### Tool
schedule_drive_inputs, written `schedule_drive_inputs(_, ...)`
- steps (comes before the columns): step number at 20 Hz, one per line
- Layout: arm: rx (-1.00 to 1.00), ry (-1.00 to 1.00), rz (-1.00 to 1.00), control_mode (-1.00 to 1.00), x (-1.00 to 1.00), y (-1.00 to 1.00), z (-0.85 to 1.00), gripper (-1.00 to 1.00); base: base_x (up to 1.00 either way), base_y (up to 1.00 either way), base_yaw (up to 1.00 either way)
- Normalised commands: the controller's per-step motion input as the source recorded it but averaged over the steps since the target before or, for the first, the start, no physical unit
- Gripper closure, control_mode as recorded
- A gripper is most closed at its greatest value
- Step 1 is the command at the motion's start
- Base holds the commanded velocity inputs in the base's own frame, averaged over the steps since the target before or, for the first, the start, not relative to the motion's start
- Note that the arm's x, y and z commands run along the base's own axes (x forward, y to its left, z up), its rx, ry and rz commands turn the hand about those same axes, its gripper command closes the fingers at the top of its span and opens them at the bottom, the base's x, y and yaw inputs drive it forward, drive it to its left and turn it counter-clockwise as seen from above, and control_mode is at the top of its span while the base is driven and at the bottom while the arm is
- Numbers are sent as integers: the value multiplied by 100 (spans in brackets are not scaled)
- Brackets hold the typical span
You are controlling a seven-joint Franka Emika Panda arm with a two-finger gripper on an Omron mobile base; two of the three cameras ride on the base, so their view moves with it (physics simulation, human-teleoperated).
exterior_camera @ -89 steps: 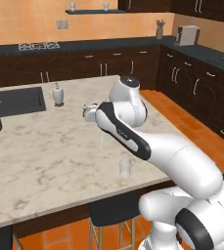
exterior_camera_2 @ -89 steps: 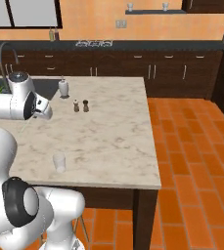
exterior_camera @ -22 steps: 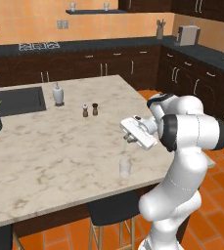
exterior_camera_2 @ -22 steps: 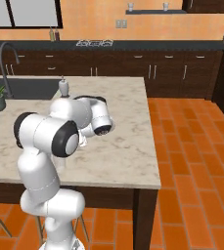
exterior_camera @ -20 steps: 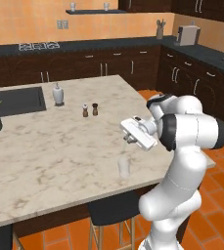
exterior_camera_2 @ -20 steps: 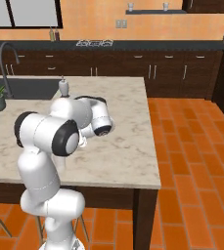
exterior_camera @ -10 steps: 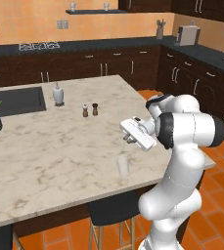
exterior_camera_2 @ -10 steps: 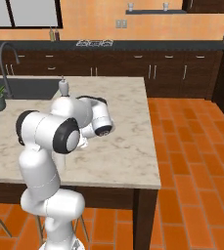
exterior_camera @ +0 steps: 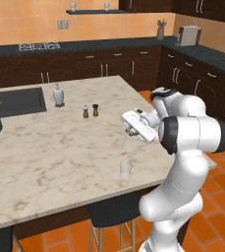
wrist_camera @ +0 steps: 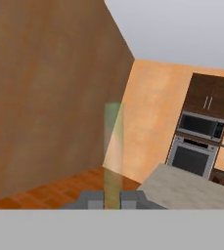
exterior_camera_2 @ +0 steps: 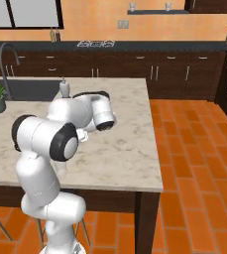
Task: Take a straw from the drawer in front and place it inside the glass cup on the dining counter.
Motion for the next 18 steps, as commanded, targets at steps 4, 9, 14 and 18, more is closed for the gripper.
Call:
schedule_drive_inputs(4, 0, 0, -3, -100, -8, -6, 1, 100, 0, 0, 0)
schedule_drive_inputs(9, 0, 4, -6, -100, -23, -14, -28, 100, 0, 0, 0)
schedule_drive_inputs(14, 0, 6, -6, -100, -13, -6, -25, 100, 0, 0, 0)
schedule_drive_inputs(18, 0, 13, -6, -100, 0, 0, -21, 100, 0, 0, 0)
